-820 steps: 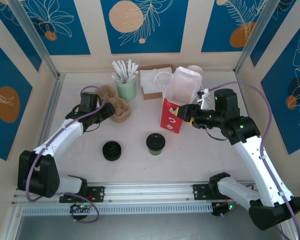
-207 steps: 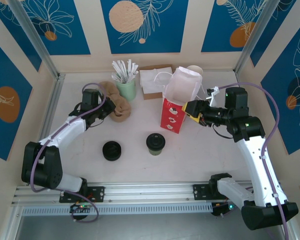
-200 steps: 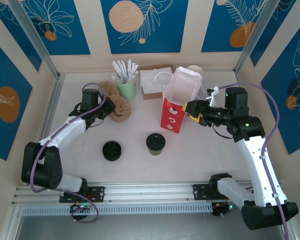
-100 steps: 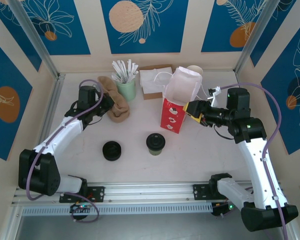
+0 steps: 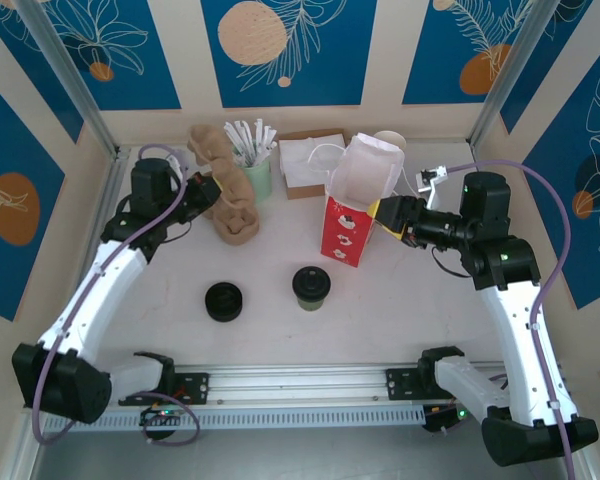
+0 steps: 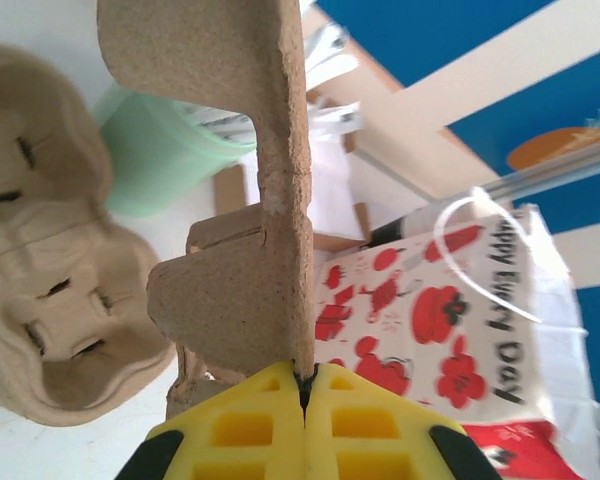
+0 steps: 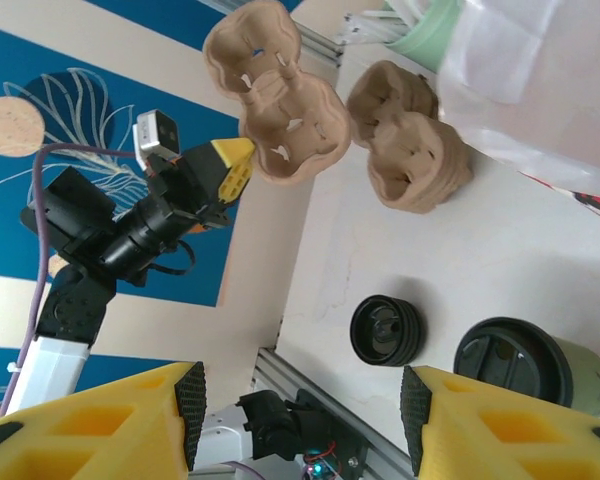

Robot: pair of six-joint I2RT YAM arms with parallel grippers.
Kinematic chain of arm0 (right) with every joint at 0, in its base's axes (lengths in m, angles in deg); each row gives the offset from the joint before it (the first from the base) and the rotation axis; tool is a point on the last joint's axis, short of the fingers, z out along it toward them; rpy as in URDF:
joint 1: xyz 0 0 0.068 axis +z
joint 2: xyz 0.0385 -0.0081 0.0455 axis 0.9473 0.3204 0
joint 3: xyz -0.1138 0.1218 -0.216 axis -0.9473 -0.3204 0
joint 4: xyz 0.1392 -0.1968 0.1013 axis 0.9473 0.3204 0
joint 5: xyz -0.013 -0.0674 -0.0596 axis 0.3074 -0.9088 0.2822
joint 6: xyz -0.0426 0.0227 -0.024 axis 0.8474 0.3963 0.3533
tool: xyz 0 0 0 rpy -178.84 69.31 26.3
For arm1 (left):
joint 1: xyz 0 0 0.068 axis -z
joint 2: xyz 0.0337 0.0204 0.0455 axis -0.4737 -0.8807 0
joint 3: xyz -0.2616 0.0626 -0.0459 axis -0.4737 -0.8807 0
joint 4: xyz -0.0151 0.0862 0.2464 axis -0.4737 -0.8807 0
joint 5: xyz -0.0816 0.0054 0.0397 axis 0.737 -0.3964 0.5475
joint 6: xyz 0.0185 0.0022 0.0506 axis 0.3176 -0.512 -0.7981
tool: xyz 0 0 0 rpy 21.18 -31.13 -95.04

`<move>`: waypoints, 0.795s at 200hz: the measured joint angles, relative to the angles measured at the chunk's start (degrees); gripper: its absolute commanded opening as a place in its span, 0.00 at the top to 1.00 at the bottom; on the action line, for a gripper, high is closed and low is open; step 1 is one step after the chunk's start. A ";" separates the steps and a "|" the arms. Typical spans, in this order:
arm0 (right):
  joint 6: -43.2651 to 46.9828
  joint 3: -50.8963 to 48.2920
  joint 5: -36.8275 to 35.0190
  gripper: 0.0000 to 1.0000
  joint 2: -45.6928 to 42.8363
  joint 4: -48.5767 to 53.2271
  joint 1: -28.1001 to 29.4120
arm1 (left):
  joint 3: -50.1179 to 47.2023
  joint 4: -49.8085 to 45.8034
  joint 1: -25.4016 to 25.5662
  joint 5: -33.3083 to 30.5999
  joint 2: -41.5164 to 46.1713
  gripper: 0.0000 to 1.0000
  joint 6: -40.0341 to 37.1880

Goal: Pack the takeout coffee

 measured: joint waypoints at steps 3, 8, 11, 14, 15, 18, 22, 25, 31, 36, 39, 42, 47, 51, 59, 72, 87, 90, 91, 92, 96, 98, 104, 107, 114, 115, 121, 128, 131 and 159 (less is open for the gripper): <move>0.00 0.04 0.26 0.43 -0.02 -0.48 0.00 | 0.46 -0.37 0.00 0.26 0.44 0.95 -0.26; -0.07 0.04 0.68 0.44 -0.02 -1.16 0.00 | 1.31 -1.05 0.00 0.83 1.18 0.95 -0.66; -0.07 0.04 0.92 0.43 -0.02 -1.75 0.00 | 1.84 -1.44 0.00 1.27 1.53 0.95 -0.96; -0.04 0.07 1.16 0.43 -0.02 -2.23 0.00 | 2.34 -1.73 0.00 1.70 1.90 0.95 -1.20; -0.07 0.07 1.25 0.43 -0.02 -2.34 0.00 | 2.60 -1.92 0.00 1.97 2.08 0.95 -1.42; -0.09 0.07 1.46 0.43 -0.02 -2.78 0.00 | 3.17 -2.27 0.00 2.43 2.36 0.95 -1.64; -0.11 0.07 1.79 0.44 0.00 -3.50 0.00 | 3.87 -2.60 0.00 3.15 2.73 0.95 -2.05; -0.26 0.07 2.03 0.44 0.00 -3.96 0.00 | 4.44 -2.82 0.00 3.72 2.93 0.95 -2.16; -0.31 0.07 2.45 0.44 0.02 -5.03 0.02 | 5.62 -3.19 0.00 5.11 3.26 0.95 -2.75; -0.44 0.09 2.82 0.43 0.04 -6.08 0.02 | 6.60 -3.50 0.00 6.49 3.45 0.95 -3.32; -0.46 0.09 3.08 0.43 0.07 -6.64 0.02 | 7.26 -3.61 0.00 7.32 3.48 0.95 -3.52; -0.46 0.11 3.41 0.44 0.15 -7.26 0.09 | 7.78 -3.61 0.00 8.24 3.58 0.95 -3.72; -0.50 0.20 3.87 0.44 0.28 -8.31 0.20 | 8.44 -3.56 0.00 9.44 3.61 0.94 -4.00; -0.50 0.28 4.15 0.44 0.39 -9.09 0.31 | 8.94 -3.56 0.00 10.56 3.65 0.94 -4.26; -0.48 0.46 4.90 0.44 0.79 -10.82 0.59 | 9.77 -3.50 0.00 13.00 3.76 0.94 -4.70; -0.48 0.76 5.97 0.44 1.66 -13.79 1.38 | 10.47 -3.34 0.02 16.70 3.91 0.93 -5.22; -0.44 1.36 7.10 0.44 3.10 -16.63 2.86 | 10.71 -2.67 0.02 20.59 4.09 0.93 -5.70; -0.44 1.53 7.28 0.44 3.45 -17.09 3.28 | 10.71 -2.43 0.04 21.51 4.11 0.93 -5.88; -0.44 1.57 7.30 0.44 3.52 -17.20 3.37 | 10.71 -2.40 0.04 21.68 4.13 0.93 -5.92; -0.42 1.64 7.37 0.44 3.67 -17.46 3.54 | 10.71 -2.36 0.04 21.84 4.13 0.93 -5.90; -0.31 1.84 7.63 0.44 4.11 -18.14 4.11 | 10.71 -2.01 0.09 22.84 4.20 0.93 -5.92; -0.24 1.99 7.72 0.44 4.35 -18.47 4.42 | 10.71 -1.88 0.07 23.32 4.22 0.93 -5.92; 0.04 2.34 8.00 0.43 5.09 -19.41 5.42 | 10.71 -1.31 0.11 24.68 4.24 0.93 -5.90; 0.13 2.49 8.13 0.44 5.42 -19.91 5.88 | 10.69 -0.85 0.13 25.44 4.26 0.93 -5.88; 0.61 2.75 8.39 0.44 6.25 -21.07 7.17 | 10.69 0.04 0.15 26.77 4.28 0.93 -5.86; 0.72 2.80 8.39 0.44 6.34 -21.18 7.30 | 10.69 0.15 0.15 26.91 4.28 0.93 -5.86; 1.20 3.08 8.63 0.44 7.04 -21.94 8.37 | 10.69 0.96 0.26 28.00 4.33 0.93 -5.86; 1.84 3.41 8.87 0.44 7.82 -22.80 9.49 | 10.69 1.77 0.37 29.09 4.35 0.93 -5.81; 2.10 3.56 9.01 0.44 8.13 -23.12 9.94 | 10.69 2.25 0.46 29.70 4.39 0.93 -5.81; 4.35 5.01 9.84 0.47 11.04 -25.81 12.87 | 10.69 6.12 1.44 33.44 4.59 0.94 -5.11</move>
